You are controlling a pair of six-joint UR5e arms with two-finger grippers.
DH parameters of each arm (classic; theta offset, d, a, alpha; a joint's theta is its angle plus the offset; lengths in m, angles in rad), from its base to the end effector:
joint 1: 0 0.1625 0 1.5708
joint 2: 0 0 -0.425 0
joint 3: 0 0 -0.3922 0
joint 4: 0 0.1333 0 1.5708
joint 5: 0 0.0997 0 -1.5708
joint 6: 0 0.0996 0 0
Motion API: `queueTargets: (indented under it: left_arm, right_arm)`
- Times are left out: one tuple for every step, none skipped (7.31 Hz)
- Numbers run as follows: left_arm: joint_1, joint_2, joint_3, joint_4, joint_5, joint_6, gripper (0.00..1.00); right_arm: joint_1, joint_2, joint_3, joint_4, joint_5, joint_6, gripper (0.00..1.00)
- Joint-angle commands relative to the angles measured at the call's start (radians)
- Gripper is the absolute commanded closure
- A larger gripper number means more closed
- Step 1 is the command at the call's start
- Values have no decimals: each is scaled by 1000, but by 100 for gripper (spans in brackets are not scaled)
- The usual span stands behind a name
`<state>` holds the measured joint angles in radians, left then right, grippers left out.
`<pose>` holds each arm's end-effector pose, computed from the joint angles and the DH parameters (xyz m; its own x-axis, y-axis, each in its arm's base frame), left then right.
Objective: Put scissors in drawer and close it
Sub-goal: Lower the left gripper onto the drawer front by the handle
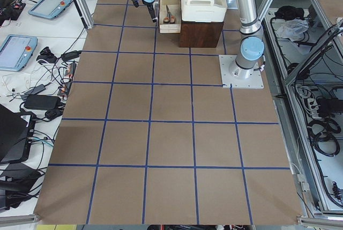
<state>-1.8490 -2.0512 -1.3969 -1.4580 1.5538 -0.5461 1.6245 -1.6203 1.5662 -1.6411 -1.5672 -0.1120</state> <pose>-0.3080 -0.5870 0.3041 -0.9623 -0.2581 -0.0857 -0.2695 0.9473 0.1732 0.1593 -0.4740 0.5217 -0.9863 -0.1645 0.0103 -0.1645 0.9786 -0.1237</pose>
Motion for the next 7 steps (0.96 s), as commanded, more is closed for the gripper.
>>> queueTargets:
  left_arm:
    - [-1, 9, -1, -48, 0, 0, 0]
    - [-3, 11, -1, -62, 0, 0, 0]
    - [-4, 11, -1, -88, 2, -2, 0]
    - [-7, 11, -4, -103, 2, -12, 0]
    - [-10, 11, -7, -110, 0, -26, 0]
    - [-10, 11, -7, -130, -6, -28, 0]
    - [-10, 14, -10, -145, -50, -67, 0]
  right_arm:
    - [0, 0, 0, 0, -1, 0, 0]
    - [0, 0, 0, -2, 1, 0, 0]
    - [0, 0, 0, 0, -1, 0, 0]
    - [0, 0, 0, 1, -1, 0, 0]
    - [0, 0, 0, 0, -1, 0, 0]
    - [0, 0, 0, 0, 1, 0, 0]
    - [0, 0, 0, 1, -1, 0, 0]
